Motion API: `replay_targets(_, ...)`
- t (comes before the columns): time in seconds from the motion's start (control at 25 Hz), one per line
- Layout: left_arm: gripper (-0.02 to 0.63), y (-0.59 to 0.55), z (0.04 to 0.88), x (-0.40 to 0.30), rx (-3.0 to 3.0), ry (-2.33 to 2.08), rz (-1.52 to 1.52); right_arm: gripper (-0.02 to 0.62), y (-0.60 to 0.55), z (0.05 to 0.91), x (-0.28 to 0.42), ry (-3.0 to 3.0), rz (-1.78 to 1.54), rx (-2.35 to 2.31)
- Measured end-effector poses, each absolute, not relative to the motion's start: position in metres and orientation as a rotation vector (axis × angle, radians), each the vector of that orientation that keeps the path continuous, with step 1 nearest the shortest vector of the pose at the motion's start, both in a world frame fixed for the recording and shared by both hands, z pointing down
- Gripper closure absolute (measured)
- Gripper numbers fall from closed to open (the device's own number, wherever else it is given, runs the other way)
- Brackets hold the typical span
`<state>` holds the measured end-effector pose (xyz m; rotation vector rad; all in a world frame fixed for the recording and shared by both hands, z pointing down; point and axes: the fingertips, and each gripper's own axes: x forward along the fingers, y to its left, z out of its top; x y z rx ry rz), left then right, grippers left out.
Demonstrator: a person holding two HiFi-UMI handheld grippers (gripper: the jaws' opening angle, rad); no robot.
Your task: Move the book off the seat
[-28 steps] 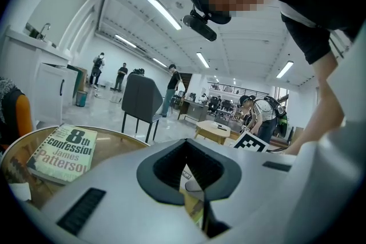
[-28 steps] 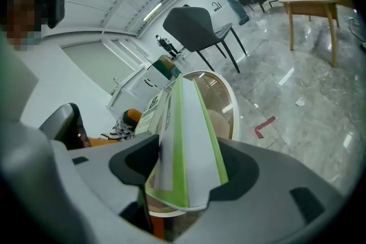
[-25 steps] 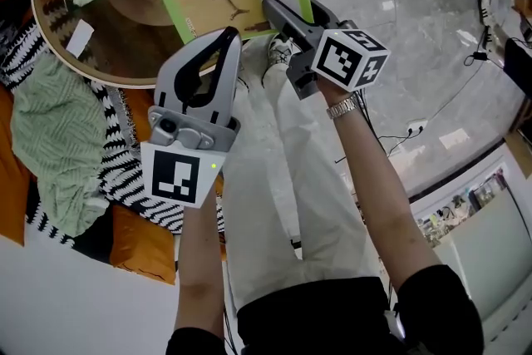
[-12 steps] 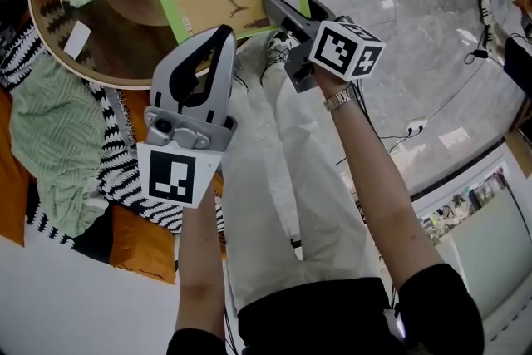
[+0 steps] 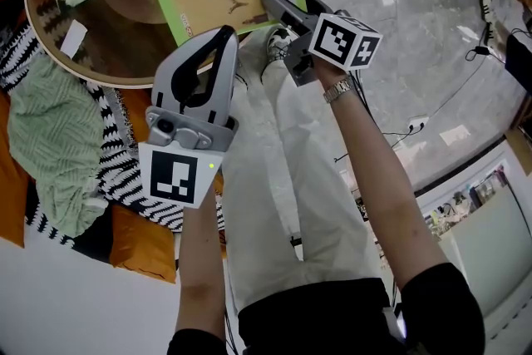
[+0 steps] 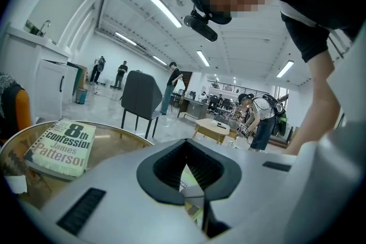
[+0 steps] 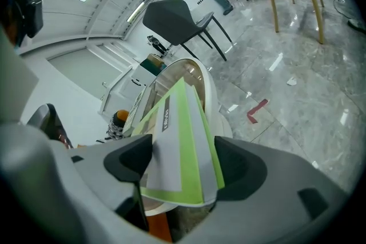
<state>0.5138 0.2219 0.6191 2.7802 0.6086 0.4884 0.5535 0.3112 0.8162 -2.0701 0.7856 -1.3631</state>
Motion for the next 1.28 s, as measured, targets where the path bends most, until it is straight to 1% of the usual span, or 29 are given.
replay_targets(0.32, 0.597, 0.222, 0.621, 0.513, 2.783, 0.614, 0.493, 0.259, 0.314, 0.827, 0.549, 0.795, -1.382, -2.072)
replay_targets(0.88, 0.597, 0.223, 0.618, 0.514, 2.783, 0.607, 0.489, 0.258, 0.315, 0.814, 0.56, 1.03, -1.42, -2.334)
replay_targets(1.28, 0.597, 0.218, 0.603, 0.514, 2.804, 0.596, 0.468, 0.259, 0.315, 0.781, 0.568, 1.046, -1.341, -2.379)
